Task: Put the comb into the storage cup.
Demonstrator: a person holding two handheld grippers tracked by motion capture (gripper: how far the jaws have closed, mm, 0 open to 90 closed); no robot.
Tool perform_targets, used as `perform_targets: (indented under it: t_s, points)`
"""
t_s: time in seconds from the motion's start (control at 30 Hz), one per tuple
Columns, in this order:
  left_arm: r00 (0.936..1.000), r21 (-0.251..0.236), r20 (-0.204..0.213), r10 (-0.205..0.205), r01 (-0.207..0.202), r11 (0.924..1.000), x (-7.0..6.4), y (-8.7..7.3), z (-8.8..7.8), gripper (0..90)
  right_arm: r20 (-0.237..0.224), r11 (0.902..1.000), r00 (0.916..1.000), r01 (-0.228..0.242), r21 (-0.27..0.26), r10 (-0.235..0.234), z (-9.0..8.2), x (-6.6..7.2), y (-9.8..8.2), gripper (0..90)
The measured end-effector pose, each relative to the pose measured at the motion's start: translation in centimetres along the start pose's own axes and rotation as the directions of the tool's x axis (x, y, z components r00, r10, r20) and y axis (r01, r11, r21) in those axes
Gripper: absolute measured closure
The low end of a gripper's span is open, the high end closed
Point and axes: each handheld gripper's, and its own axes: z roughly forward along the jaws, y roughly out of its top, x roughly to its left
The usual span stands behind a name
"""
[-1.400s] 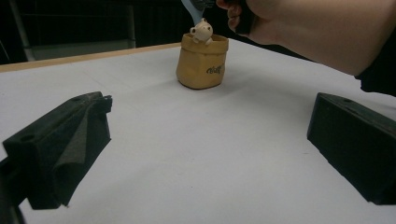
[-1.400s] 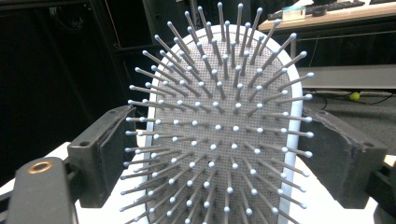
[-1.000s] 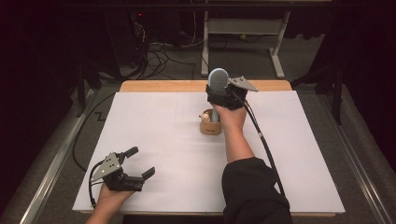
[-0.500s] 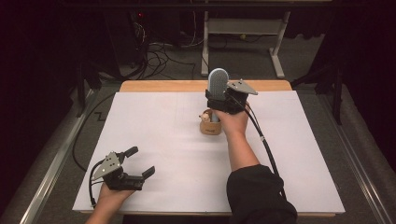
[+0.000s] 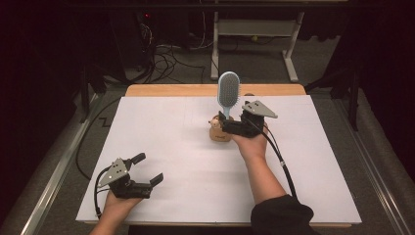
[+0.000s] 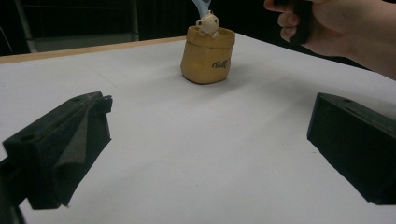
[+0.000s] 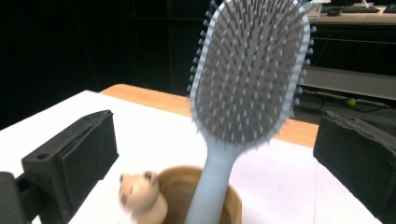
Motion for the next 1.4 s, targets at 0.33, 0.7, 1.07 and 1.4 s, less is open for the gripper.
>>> perform_targets:
  t_s: [0.33, 0.7, 1.07, 1.4]
  points:
    - [0.9999, 0.001, -0.011, 0.006, -0.006, 1.0, 0.0, 0.1, 0.0, 0.5, -0.037, 1.0, 0.9993, -0.001, 0.0, 0.001, -5.1, -1.2, -3.3, 0.4]
    - [0.9996, -0.019, -0.013, -0.025, 0.024, 0.9995, 0.4, 0.2, -0.4, 0.5, -0.041, 0.9984, 0.9976, 0.056, -0.011, -0.056, -13.2, -3.4, -7.7, 0.5]
    - [0.9993, -0.014, -0.021, -0.03, 0.03, 0.9995, -0.1, 0.3, -0.9, 0.5, 0.008, 0.9967, 0.9987, 0.051, -0.063, -0.051, -19.0, -5.6, -10.3, 0.5]
    - [0.9993, -0.023, -0.016, -0.034, 0.033, 0.9992, 0.1, 0.3, -1.3, 0.5, 0.028, 0.9925, 0.9965, 0.081, -0.092, -0.079, -19.3, -5.0, -9.9, 0.5]
